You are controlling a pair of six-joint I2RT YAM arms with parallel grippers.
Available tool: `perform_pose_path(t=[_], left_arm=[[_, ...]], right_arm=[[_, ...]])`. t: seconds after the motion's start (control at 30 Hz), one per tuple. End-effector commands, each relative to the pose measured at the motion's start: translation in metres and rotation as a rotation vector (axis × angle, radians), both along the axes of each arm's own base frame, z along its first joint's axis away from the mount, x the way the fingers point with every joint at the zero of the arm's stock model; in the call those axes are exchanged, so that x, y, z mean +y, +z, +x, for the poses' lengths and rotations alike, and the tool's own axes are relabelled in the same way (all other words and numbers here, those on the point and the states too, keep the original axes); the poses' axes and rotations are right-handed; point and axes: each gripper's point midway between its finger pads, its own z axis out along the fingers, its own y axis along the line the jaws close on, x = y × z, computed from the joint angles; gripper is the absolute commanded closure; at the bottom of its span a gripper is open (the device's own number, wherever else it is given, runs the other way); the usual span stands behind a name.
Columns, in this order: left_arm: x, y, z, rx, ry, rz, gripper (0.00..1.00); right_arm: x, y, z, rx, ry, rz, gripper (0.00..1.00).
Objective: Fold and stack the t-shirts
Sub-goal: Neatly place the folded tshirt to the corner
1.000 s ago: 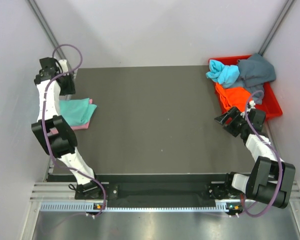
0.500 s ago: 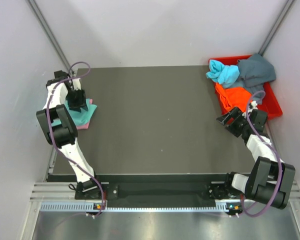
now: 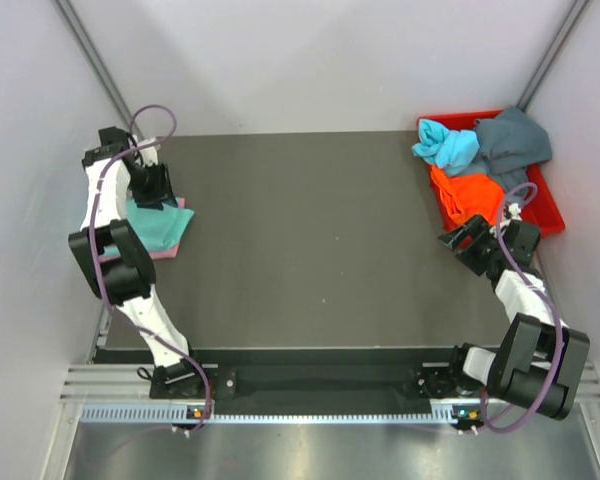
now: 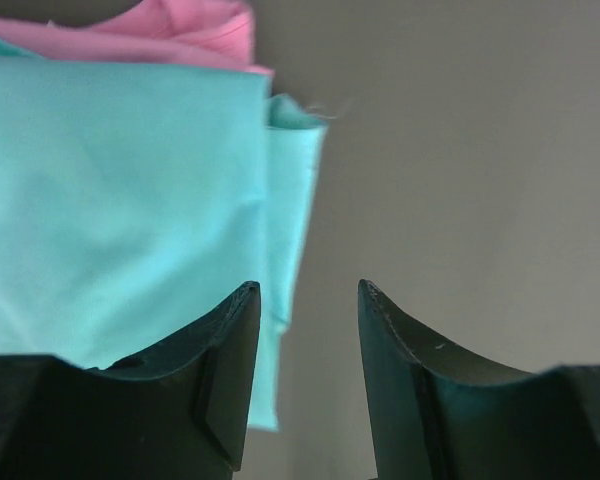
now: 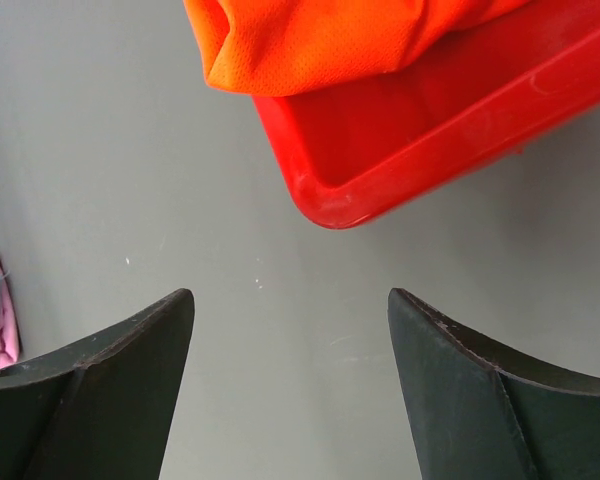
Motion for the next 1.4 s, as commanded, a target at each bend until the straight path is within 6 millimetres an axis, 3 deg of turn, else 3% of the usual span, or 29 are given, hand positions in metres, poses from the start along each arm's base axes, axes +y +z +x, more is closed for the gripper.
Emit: perform_pose_path(t=[0.0,0.07,0.13,0.17,0.2,0.23,0.27,0.33,0.37,0.57,0.87,1.07,1.23,1.37], left_arm=[[-0.033,0.062,-0.014,-0.128,-0.043,-0.087,0.51],[-0.046,0.062,-0.022,-0.113,-0.012,-0.19,0.51],[-0.071,0.067,-0.036,-0.106,0.02,-0.477,0.51],[-0.063,0.072,-0.034,-0.153,0.052,-0.57,0.51],[-0.069,0.062,-0.045,-0.125,0.091,-0.691,0.51],[-0.079,0.085,-0.049,-0.184,0.064,-0.868,0.51],[-0.08,0.09,-0.052,-0.132,0.165,-1.014,0.52],[-0.079,0.085,-0.059,-0.115,0.232,-1.163,0.52],[-0.081,0.075,-0.065,-0.097,0.253,-1.178,0.52],[-0.086,0.071,-0.066,-0.132,0.295,-1.229,0.52],[-0.066,0.098,-0.036,-0.27,0.29,-1.238,0.52],[-0.038,0.075,-0.022,-0.272,0.329,-1.214,0.53],[-0.034,0.02,-0.046,-0.135,0.395,-1.136,0.53],[-0.031,-0.009,-0.053,-0.081,0.443,-1.135,0.53]], right_arm=[[-0.011,0.006,0.005,-0.033,-0.012,-0.042,0.21],[-0.012,0.005,0.005,-0.03,-0.015,-0.041,0.21],[-0.012,0.005,0.006,-0.031,-0.014,-0.042,0.22],[-0.012,0.006,0.006,-0.032,-0.014,-0.044,0.22],[-0.012,0.005,0.006,-0.029,-0.012,-0.042,0.21],[-0.013,0.006,0.006,-0.029,-0.012,-0.047,0.21],[-0.013,0.006,0.006,-0.028,-0.012,-0.046,0.21],[-0.013,0.006,0.005,-0.025,-0.008,-0.05,0.21],[-0.013,0.006,0.005,-0.023,-0.005,-0.052,0.21],[-0.013,0.003,0.002,-0.01,0.004,-0.058,0.21],[-0.012,0.002,0.001,-0.006,0.008,-0.06,0.21],[-0.012,0.002,0.0,-0.003,0.013,-0.064,0.21],[-0.013,0.002,0.001,-0.004,0.008,-0.066,0.21],[-0.015,0.002,0.001,-0.003,0.005,-0.068,0.21]])
